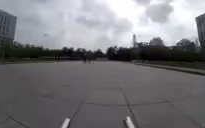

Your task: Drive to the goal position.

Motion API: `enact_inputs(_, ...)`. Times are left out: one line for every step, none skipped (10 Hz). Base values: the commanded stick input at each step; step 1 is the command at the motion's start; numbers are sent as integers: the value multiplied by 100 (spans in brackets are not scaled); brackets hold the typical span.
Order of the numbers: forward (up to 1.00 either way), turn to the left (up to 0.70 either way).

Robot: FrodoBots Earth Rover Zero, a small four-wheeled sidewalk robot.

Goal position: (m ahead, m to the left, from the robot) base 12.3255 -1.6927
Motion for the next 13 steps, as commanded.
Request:
enact_inputs(100,-40)
enact_inputs(100,-40)
enact_inputs(100,-35)
enact_inputs(100,0)
enact_inputs(100,0)
enact_inputs(100,0)
enact_inputs(100,0)
enact_inputs(100,0)
enact_inputs(100,-1)
enact_inputs(100,-15)
enact_inputs(100,-40)
enact_inputs(100,-40)
enact_inputs(100,-40)
